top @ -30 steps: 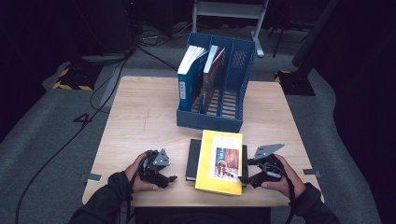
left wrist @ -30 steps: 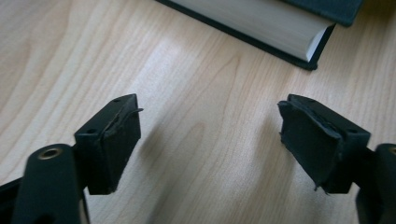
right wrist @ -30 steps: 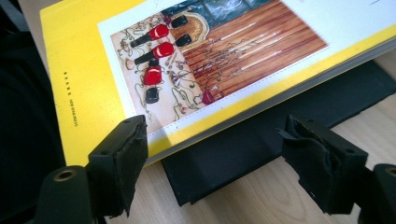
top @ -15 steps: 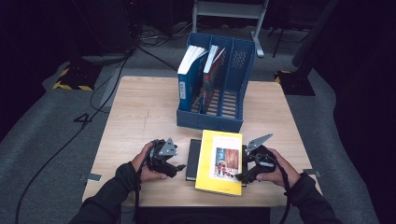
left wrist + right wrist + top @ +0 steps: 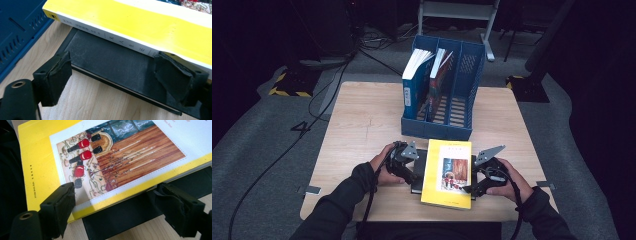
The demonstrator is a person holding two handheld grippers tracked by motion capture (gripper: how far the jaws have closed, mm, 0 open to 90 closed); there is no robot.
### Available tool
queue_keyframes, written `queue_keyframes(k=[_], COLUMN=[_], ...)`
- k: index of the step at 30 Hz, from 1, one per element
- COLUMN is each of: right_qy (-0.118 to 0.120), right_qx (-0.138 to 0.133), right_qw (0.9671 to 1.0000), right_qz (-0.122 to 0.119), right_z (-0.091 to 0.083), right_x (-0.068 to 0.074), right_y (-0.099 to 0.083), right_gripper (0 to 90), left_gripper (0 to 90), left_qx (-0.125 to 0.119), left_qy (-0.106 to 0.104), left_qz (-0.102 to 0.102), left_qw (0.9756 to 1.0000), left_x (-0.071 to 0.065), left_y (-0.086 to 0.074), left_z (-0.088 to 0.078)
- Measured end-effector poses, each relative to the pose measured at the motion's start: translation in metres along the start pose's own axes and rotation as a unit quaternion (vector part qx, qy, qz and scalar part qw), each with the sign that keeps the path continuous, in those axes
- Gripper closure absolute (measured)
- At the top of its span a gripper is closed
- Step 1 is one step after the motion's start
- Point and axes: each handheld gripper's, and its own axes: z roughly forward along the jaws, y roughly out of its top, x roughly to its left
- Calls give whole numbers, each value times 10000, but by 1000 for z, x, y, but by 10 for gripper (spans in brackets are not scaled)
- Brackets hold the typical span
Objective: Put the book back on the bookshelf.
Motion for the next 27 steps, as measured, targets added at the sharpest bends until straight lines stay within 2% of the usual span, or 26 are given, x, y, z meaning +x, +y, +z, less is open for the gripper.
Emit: queue_keyframes(k=[3,7,11,13,16,18,20,23,25,27], right_qy=[-15,82,301,324,187,167,23,-26,-33,-5], right_qx=[-54,-247,-479,-571,-596,-613,-616,-635,-631,-584], right_qw=[10000,9997,9984,9977,9980,9980,9981,9979,9979,9981], right_qz=[-49,-20,91,159,97,52,-25,-128,-175,-188], right_z=[-1,-4,-5,-5,-4,-4,-6,-9,-10,-9], right_x=[-1,-5,-17,-21,-22,-21,-19,-17,-17,-18], right_y=[1,2,2,4,7,7,6,6,7,8], right_gripper=[171,178,195,197,209,217,264,286,289,289], left_gripper=[142,147,146,146,145,150,152,159,160,145], left_qx=[-30,-28,-75,-77,-116,-139,-142,-193,-208,-181], left_qy=[27,96,81,119,95,174,409,610,594,565], left_qz=[27,168,174,186,150,123,71,-12,-105,-38], left_qw=[10000,9998,9998,9997,9998,9997,9990,9980,9980,9982], left_x=[-1,-3,-2,-3,-2,-2,0,6,10,13], left_y=[-1,0,0,0,-1,-1,-1,-2,0,2], left_z=[0,-1,0,0,0,0,-1,0,3,5])
